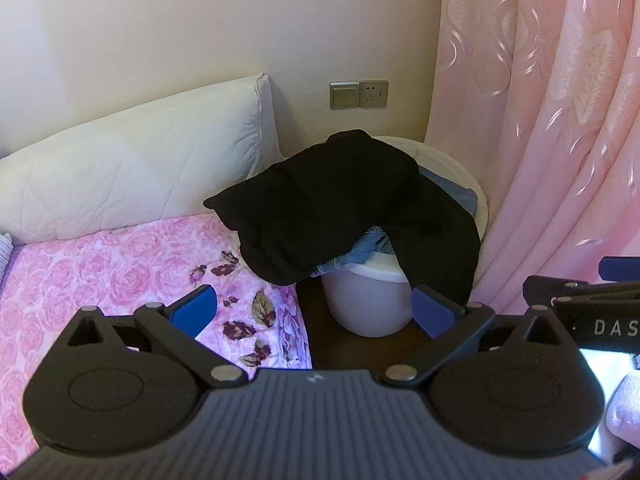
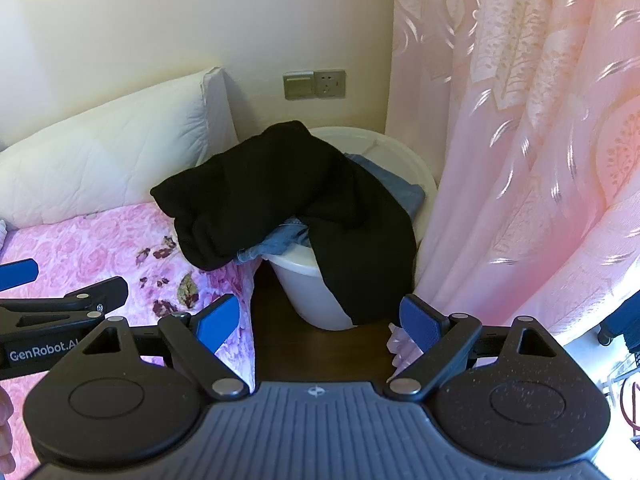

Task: Fold clothes
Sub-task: 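Move both grippers toward the black trousers draped on the white basket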

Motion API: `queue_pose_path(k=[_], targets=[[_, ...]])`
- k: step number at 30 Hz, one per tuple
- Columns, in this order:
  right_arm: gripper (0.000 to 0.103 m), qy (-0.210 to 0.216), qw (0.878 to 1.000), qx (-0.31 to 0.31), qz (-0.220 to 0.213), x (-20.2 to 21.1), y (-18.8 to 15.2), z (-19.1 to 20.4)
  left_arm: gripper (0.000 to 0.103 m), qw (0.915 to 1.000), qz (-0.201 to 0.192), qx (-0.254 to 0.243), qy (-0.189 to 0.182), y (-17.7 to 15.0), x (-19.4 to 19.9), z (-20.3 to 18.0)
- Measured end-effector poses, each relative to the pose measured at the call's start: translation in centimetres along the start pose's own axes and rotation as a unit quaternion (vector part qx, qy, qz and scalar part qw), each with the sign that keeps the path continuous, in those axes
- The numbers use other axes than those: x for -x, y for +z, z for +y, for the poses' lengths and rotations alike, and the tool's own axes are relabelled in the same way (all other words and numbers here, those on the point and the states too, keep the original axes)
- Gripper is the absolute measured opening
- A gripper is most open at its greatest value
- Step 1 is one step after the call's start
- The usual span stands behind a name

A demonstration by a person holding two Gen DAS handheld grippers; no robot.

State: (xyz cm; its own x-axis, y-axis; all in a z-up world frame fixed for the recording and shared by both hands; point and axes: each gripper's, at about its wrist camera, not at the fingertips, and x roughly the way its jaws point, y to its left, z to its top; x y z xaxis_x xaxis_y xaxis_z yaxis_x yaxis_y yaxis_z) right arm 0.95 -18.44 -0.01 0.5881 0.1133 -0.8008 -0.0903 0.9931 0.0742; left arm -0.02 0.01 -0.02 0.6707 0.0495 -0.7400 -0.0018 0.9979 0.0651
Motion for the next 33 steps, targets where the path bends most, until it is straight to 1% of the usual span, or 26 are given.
queue_pose_path(k=[7,14,33], targets=[[0.09,0.007,1.0,0.0,-0.004,0.5,0.2,-0.6,0.102,1.0,0.001,0.004,-0.004,0.1,0.0,0.1],[0.09,-0.003,1.0,0.012,-0.008,0.4,0.4,1.0,0.102,0.9999,0.002,0.01,-0.001,-0.5,0.4,1.1],[0.09,0.01,0.999,0.02,-0.023,1.3,0.3,2.2,0.102,0.9998,-0.004,0.021,0.006,-1.1,2.0,3.1]])
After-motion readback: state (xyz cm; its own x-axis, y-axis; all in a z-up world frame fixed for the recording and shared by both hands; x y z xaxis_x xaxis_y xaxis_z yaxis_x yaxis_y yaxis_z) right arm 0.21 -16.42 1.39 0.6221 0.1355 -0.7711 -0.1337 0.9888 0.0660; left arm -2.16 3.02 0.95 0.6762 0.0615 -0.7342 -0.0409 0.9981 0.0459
